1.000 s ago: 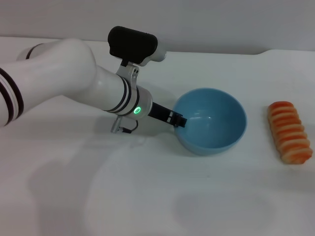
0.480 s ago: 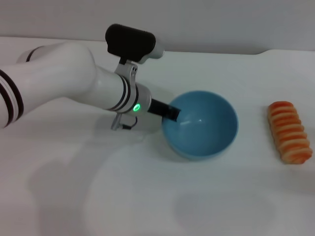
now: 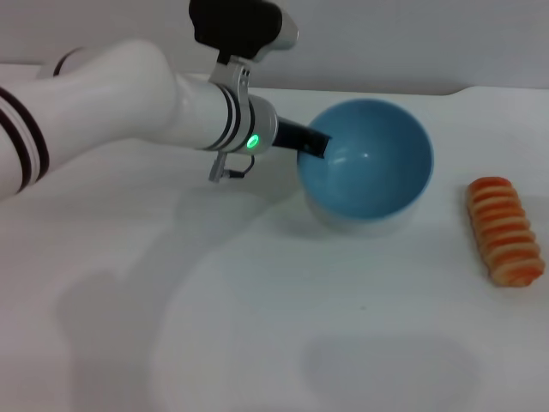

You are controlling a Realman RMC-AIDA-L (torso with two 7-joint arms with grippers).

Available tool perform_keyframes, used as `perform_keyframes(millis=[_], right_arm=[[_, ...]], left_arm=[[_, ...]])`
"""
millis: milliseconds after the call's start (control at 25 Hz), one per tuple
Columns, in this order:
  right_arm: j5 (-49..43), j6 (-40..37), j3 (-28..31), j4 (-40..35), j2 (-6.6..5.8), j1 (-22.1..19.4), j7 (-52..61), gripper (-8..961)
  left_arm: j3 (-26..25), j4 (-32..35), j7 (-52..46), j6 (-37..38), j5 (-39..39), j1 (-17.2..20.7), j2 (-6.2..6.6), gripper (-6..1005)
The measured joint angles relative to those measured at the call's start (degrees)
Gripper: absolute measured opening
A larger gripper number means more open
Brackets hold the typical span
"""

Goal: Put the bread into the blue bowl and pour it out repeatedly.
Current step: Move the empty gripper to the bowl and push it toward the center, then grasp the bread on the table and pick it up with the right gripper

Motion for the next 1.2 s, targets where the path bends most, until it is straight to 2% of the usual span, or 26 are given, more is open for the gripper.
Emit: perform_keyframes(millis=[120,240,400,440,600,720,1200], right_arm=[[-18.15,-0.11,-0.67,-10.20,0.01,0.33,20.81,584],[-34.17,-4.42,-0.48,-18.95,0.05,1.52,37.94,584],[-49.52,-12.73,-0.13,-25.12,-0.57,4.16,52.79,583],[-55.09,-15.12,-0.25,-25.77,-1.00,5.98,56.93,583],[-59.90,-15.52,-0.67,-25.43,-1.03,7.59,59.94,583],[-62.27,-13.21,-0.73,-24.81,-0.35,8.05,61.07,583],[-61.02,-7.96,-0.91,-15.51,0.10,11.00,59.23,574]], left_arm=[[-1.62,-0.14,-0.30,0.49,0.77,-0.71,0.09,-1],[-4.37,0.01,-0.34,0.92,3.65,-1.22,0.06,-2],[-6.40,-0.88,-0.48,1.07,5.74,-2.23,-0.06,-2],[-6.63,-1.03,-0.49,1.10,5.89,-2.40,-0.07,-2],[-6.86,-1.15,-0.51,1.17,6.10,-2.66,-0.08,-2],[-6.82,-1.31,-0.52,0.90,6.11,-2.64,-0.16,-2],[-6.44,-2.31,-0.55,-0.34,6.12,-2.51,-0.34,-2]])
